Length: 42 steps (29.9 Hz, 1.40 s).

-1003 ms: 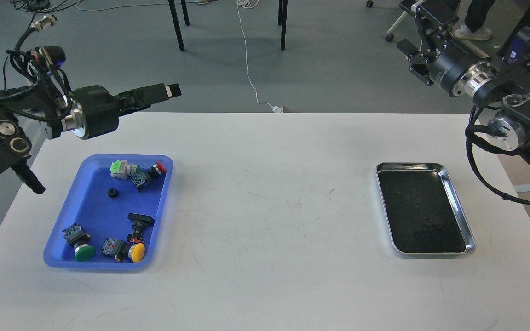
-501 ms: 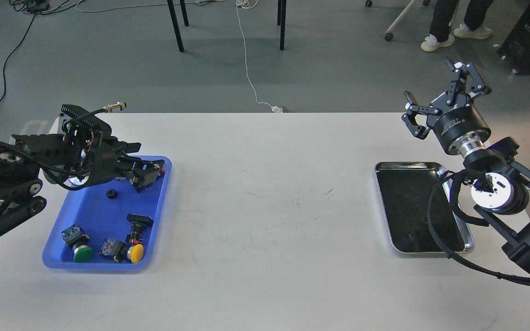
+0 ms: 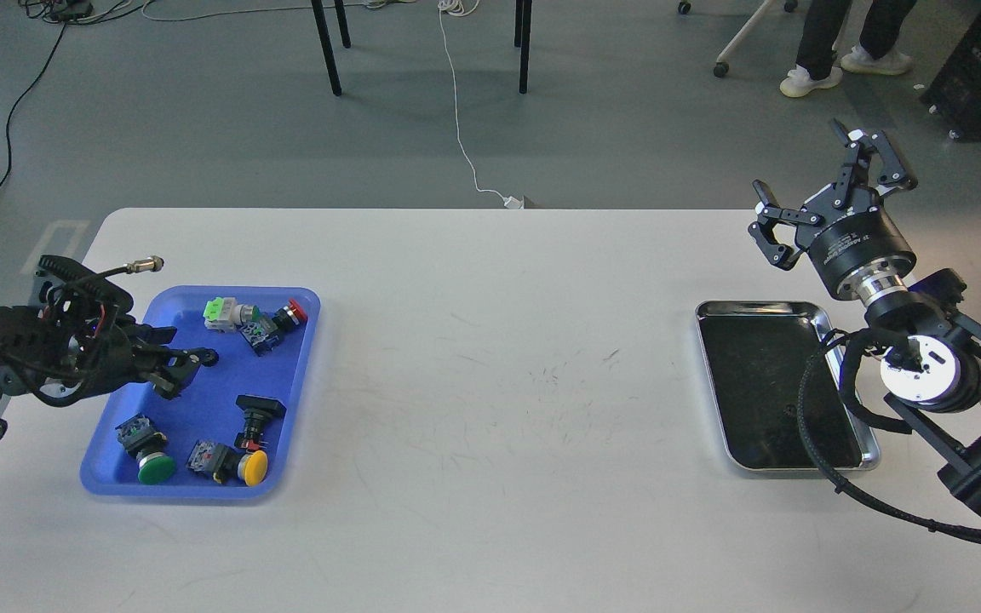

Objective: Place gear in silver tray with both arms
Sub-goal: 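Grasp another small black gear in the blue tray with the left gripper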

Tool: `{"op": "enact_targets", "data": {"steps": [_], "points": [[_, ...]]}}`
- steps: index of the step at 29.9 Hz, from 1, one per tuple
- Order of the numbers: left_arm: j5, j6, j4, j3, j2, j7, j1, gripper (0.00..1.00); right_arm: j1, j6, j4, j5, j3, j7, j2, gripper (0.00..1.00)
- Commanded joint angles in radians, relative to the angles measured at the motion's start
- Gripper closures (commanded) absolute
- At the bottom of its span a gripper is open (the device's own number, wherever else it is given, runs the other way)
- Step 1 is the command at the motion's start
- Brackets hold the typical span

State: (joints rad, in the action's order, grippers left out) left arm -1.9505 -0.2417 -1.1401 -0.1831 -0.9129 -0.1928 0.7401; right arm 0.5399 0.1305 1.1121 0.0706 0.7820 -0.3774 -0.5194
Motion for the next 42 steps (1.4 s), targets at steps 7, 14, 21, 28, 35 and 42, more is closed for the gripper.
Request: {"op": "enact_targets", "data": {"steps": [7,14,21,28,35,42], "points": [[0.001,0.024,0.083,0.001,0.072,-0.004,-0.010,0.53,0.012,-0.003,-0.005,-0.002,-0.006,0.000,-0.001,0.02],[0.016,0.025,0.120,0.001,0.117,-0.002,-0.013,0.52,0.022,-0.003,-0.012,-0.003,-0.007,0.000,0.001,0.02],[0.019,0.025,0.148,0.001,0.150,0.003,-0.016,0.52,0.031,-0.003,-0.018,-0.003,-0.010,0.000,-0.001,0.02],[0.091,0.027,0.183,0.001,0.163,0.003,-0.018,0.57,0.029,-0.003,-0.018,-0.003,-0.009,0.000,-0.002,0.02],[0.116,0.025,0.186,0.002,0.157,-0.002,-0.033,0.70,0.032,-0.005,-0.017,-0.003,-0.009,0.000,-0.002,0.02],[0.116,0.025,0.184,0.001,0.149,-0.005,-0.038,0.81,0.040,-0.005,-0.018,-0.003,-0.007,0.000,-0.004,0.02]]}}
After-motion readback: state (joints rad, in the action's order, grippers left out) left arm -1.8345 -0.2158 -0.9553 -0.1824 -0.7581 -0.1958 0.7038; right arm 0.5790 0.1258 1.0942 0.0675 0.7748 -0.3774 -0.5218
